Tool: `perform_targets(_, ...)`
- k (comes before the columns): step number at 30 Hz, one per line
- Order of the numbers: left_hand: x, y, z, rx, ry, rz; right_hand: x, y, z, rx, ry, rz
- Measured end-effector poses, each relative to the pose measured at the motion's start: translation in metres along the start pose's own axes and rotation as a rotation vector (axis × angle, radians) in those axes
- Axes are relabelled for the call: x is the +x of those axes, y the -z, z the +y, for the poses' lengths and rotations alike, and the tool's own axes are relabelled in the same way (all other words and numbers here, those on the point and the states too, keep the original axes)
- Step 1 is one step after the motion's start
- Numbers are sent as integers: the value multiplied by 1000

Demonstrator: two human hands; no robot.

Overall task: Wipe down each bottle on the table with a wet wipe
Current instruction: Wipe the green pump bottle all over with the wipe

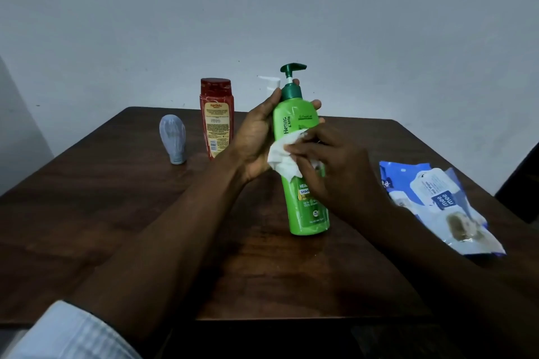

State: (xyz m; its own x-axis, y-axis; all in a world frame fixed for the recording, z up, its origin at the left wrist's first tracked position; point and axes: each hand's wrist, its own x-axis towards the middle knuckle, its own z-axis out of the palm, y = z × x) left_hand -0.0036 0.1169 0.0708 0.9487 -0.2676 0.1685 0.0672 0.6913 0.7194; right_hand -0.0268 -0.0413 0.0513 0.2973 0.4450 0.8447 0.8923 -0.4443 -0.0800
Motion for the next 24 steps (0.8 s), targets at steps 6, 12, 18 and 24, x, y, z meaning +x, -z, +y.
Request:
perform_targets(6, 3, -4, -5, 8, -26, -11, 47, 10, 26, -33, -148, 179)
perform_targets(12, 0, -4, 1, 62, 62, 9, 10, -7, -1, -89, 124, -38)
perform_targets(18, -4, -10, 1, 54, 48, 39, 46, 11, 18, -74, 10, 57)
perform_targets(24, -4, -13, 2, 64, 19, 36, 29, 2, 8, -104, 98, -15)
